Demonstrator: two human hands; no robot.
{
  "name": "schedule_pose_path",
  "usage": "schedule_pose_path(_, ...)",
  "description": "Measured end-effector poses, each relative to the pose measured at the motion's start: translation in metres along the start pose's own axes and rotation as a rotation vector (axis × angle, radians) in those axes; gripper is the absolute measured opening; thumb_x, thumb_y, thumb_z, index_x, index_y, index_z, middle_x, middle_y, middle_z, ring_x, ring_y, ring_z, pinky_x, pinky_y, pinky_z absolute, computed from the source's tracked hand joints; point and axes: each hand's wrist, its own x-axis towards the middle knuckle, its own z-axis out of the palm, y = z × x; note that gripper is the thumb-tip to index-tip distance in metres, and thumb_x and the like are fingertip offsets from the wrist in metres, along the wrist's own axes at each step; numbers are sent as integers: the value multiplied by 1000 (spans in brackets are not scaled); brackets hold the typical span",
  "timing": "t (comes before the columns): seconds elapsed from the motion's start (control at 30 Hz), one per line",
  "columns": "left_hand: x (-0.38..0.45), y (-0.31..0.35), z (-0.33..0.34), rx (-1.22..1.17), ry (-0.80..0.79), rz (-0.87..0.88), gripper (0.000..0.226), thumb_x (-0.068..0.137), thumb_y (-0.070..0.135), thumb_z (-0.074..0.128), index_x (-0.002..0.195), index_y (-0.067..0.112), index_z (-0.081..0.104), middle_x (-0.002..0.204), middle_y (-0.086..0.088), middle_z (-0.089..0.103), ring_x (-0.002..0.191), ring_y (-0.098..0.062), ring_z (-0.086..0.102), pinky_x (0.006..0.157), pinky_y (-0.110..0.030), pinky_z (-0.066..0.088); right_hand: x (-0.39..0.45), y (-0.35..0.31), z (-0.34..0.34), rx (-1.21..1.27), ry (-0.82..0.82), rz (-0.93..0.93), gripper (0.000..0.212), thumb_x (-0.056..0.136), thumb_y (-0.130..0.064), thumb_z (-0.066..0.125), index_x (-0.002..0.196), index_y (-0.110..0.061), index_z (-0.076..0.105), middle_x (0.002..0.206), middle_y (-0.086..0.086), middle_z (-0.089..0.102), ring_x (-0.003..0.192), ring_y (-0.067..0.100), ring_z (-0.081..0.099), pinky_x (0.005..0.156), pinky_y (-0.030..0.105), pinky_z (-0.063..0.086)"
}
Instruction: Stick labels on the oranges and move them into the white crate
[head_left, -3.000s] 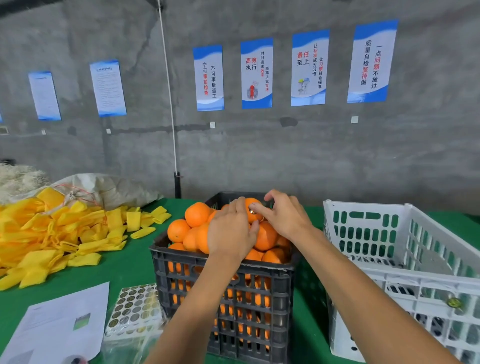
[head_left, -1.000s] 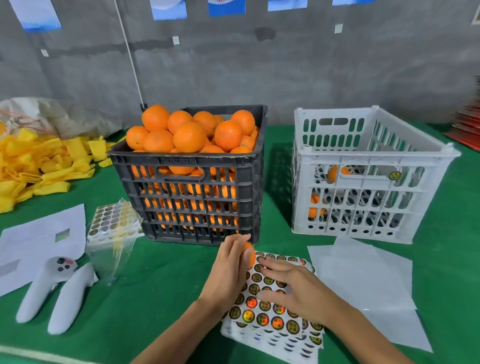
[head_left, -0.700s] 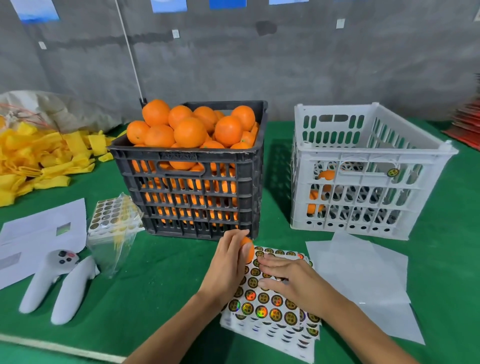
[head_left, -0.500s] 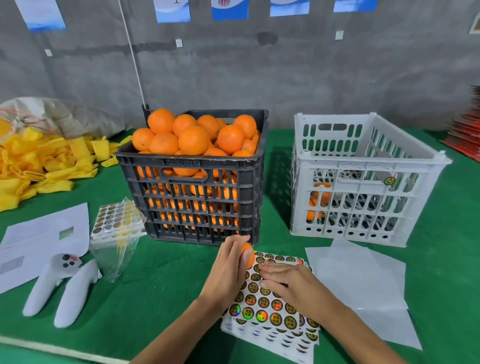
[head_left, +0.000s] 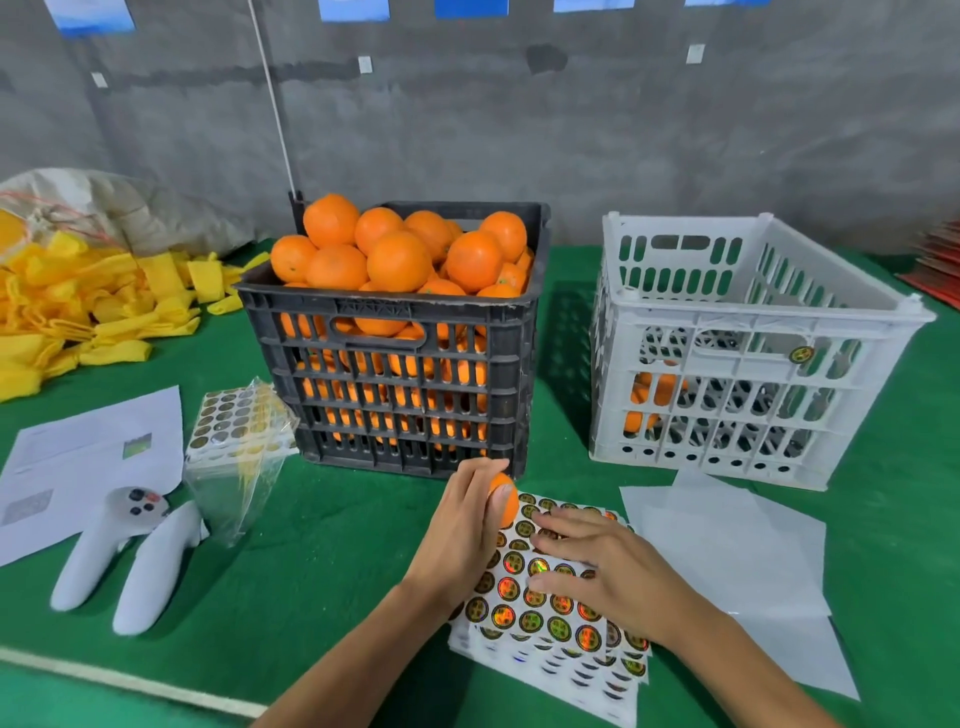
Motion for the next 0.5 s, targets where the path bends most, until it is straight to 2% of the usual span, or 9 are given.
schedule_pose_path(0.07,0,0,0,-5,0,-2,40,113,38,34,142,18,52,133,13,44,122,-7,51,103,-28,44,-2,-2,2,21,50,-6,54,88,-74,53,135,-47,60,150,-34,38,140,-16,23,119,13,18)
schedule_pose_path(0.13,0,-2,2,1,2,3,38,114,39,34,142,20,52,133,15,44,121,-6,51,103,-27,44,-2,-3,3,80,104,-1,42,91,-69,53,125,-48,68,144,-34,47,135,-16,32,117,19,28)
schedule_pose_path(0.27,2,-5,2,12,2,11,38,114,39,34,142,21,51,134,15,44,122,-6,51,102,-27,45,3,-11,4,356,199,127,12,93,-51,67,93,-51,79,125,-38,61,125,-10,44,106,28,44)
schedule_pose_path(0.37,3,-4,3,17,9,18,39,114,39,34,143,20,51,135,15,44,122,-6,51,102,-27,45,7,-14,5,352,231,163,10,91,-46,71,85,-47,80,118,-38,64,121,-8,47,106,35,43)
schedule_pose_path(0.5,2,-4,3,12,14,22,39,114,40,34,142,20,52,134,14,45,122,-7,52,102,-28,46,9,-15,6,400,224,211,13,90,-41,72,80,-45,80,114,-39,65,119,-8,48,107,37,42)
